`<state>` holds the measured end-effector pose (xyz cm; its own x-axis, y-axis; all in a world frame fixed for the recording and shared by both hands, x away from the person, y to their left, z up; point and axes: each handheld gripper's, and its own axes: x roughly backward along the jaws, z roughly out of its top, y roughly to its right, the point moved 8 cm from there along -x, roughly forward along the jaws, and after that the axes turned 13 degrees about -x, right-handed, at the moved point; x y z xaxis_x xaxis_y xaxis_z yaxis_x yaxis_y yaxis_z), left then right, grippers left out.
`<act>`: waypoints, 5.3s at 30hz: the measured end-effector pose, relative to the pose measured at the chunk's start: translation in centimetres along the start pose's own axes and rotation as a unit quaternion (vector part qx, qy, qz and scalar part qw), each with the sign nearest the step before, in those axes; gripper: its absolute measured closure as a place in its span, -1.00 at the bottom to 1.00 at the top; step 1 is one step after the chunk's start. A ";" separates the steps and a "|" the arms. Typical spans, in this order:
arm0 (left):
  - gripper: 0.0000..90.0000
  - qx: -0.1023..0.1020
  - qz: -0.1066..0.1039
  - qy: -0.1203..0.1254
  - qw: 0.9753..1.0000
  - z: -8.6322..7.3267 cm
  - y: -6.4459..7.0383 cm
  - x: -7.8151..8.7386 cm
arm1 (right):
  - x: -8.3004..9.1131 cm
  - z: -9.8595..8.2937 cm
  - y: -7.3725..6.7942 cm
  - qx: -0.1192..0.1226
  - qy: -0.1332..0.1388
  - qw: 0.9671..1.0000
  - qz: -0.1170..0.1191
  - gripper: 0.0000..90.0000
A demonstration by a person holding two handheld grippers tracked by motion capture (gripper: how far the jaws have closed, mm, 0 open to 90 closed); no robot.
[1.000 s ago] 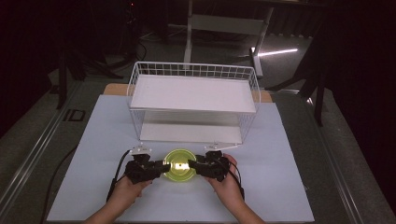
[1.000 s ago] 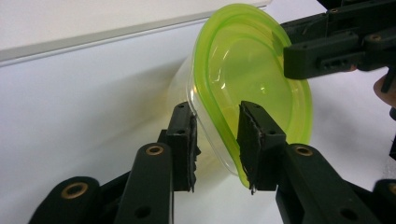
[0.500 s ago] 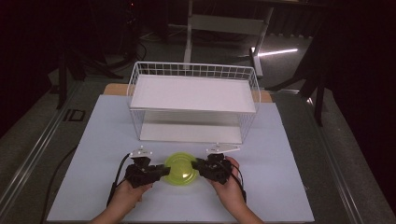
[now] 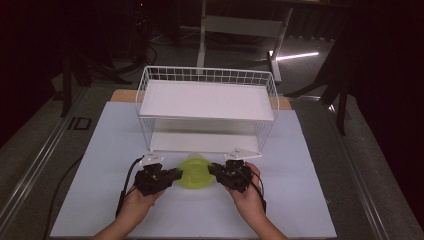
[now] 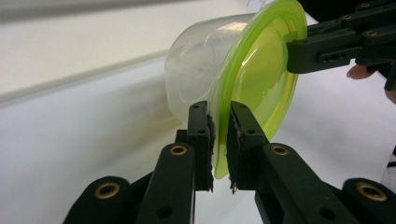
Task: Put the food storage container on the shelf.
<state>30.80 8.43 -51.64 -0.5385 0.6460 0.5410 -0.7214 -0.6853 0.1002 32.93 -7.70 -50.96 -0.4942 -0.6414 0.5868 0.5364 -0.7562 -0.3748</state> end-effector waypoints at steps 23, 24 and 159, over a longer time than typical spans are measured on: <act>0.81 -0.024 0.017 0.047 0.998 2.0 -3.7 -5.3 | -2.2 3.1 4.3 -0.040 0.008 0.998 -0.038 0.76; 0.81 -0.025 0.019 0.047 0.998 2.0 -3.9 -5.4 | -2.4 3.1 4.5 -0.043 0.008 0.998 -0.038 0.76; -0.95 -0.080 -0.026 0.109 0.990 0.4 -1.1 0.0 | -1.5 1.5 1.6 0.041 0.088 0.995 -0.025 -0.66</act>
<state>31.77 9.10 -51.45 -0.5683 0.7480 0.3429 -0.8004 -0.5991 -0.0197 35.57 -7.74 -51.42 -0.6305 -0.6214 0.4651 0.5582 -0.7794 -0.2846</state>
